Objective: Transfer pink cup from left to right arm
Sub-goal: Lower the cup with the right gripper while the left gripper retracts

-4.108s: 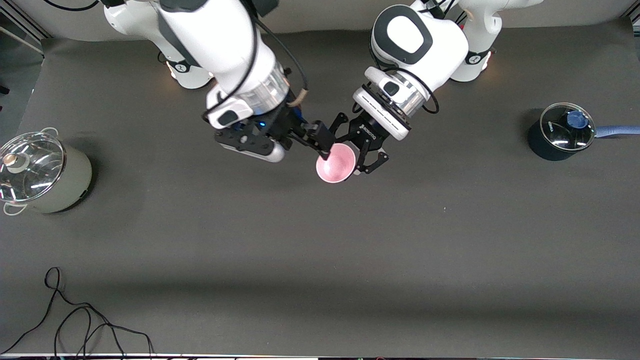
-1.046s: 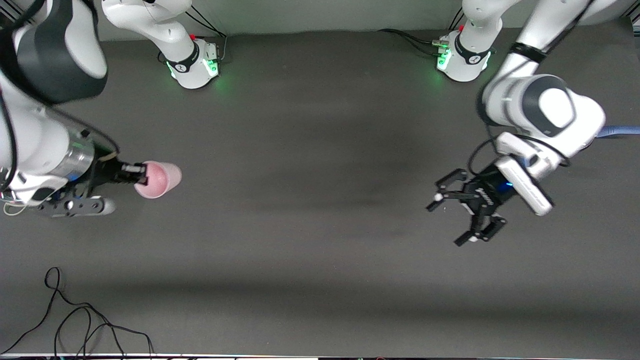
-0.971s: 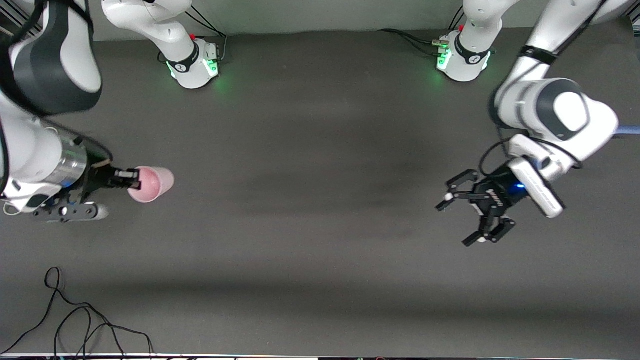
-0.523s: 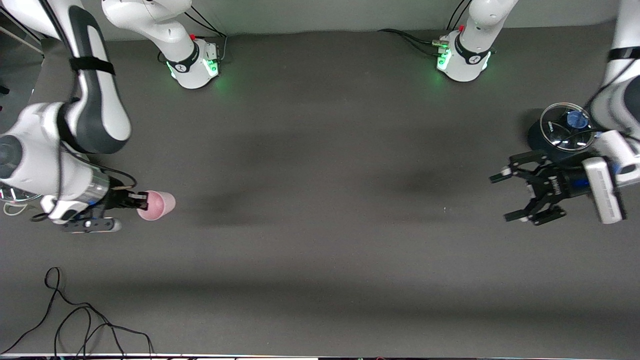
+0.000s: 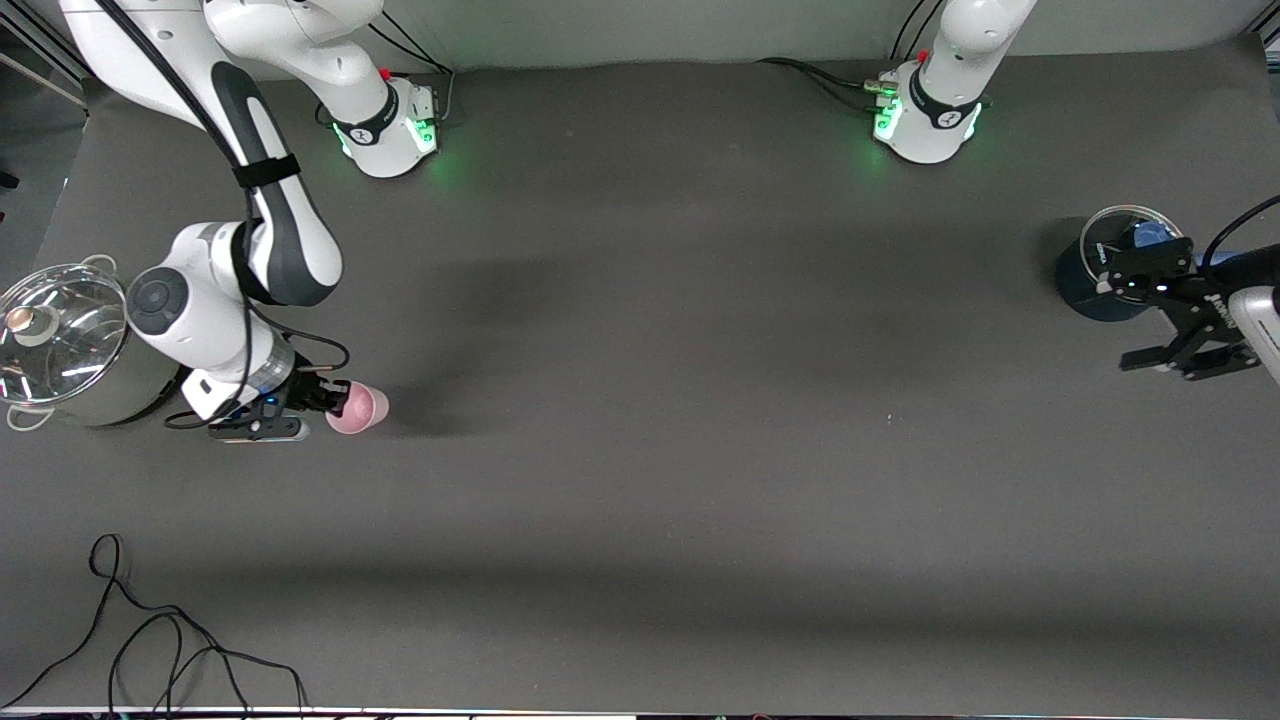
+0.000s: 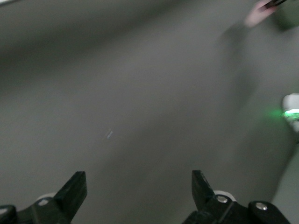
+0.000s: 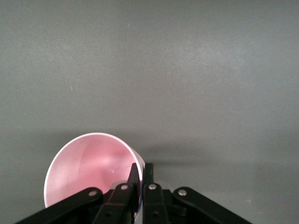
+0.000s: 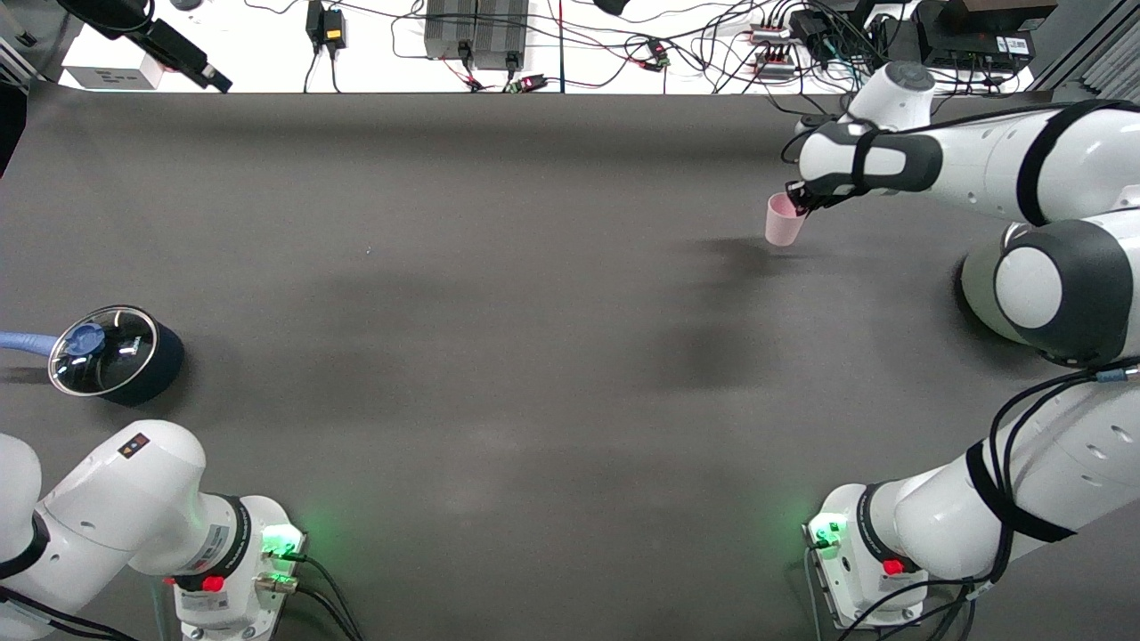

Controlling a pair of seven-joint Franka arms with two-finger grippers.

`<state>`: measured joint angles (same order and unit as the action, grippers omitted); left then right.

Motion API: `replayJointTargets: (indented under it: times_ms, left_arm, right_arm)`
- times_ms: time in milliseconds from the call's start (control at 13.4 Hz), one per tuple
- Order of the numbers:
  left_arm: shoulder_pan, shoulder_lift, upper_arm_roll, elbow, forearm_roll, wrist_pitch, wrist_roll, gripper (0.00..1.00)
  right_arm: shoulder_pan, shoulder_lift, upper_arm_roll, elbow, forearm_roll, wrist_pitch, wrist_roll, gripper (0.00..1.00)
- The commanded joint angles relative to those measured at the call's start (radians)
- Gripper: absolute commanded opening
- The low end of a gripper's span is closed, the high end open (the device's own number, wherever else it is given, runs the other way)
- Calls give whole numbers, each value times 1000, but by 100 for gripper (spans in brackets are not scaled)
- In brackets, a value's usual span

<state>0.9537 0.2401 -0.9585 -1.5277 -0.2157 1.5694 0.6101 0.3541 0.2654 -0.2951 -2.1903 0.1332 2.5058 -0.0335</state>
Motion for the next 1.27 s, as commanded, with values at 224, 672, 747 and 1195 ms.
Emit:
replayJointTargets:
  times_ms: [224, 672, 747, 1195]
  left_arm:
    - [-138, -50, 9, 9, 346, -81, -228, 100]
    - [-131, -57, 15, -3, 410, -88, -487, 100]
    - [-134, -74, 15, -26, 429, -50, -553, 100]
    - [-136, -117, 6, -86, 417, 30, -609, 100]
  right_arm:
    - [11, 52, -6, -12, 3, 87, -13, 0]
    - [9, 74, -6, -12, 3, 110, -11, 50]
    - [9, 60, -7, -12, 3, 97, -8, 76]
    - [14, -138, -7, 94, 5, -204, 24, 100]
